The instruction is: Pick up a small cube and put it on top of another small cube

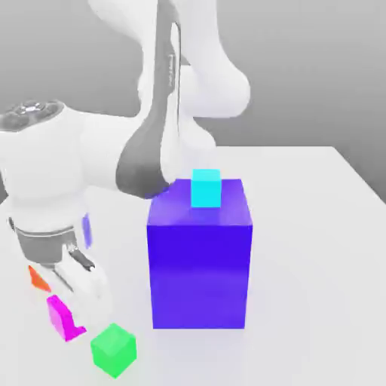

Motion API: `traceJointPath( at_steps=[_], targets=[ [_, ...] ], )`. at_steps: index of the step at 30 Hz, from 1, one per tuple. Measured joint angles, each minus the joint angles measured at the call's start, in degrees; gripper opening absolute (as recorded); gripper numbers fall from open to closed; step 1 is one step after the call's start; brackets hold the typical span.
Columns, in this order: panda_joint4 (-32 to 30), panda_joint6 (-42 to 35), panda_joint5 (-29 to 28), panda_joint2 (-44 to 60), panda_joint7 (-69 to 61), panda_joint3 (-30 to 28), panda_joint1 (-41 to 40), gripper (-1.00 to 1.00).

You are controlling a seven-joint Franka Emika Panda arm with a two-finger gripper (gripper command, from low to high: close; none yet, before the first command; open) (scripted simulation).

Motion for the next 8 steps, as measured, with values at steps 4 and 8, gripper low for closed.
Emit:
traceJointPath(
  at_steps=[4, 8],
  targets=[
    [-1.21, 6.59, 0.64, 5.39, -0.13, 0.73, 0.32, -1.0],
    [-1.16, 8.45, 1.0, 7.31, -0.39, 1.01, 0.16, 1.0]
  ],
)
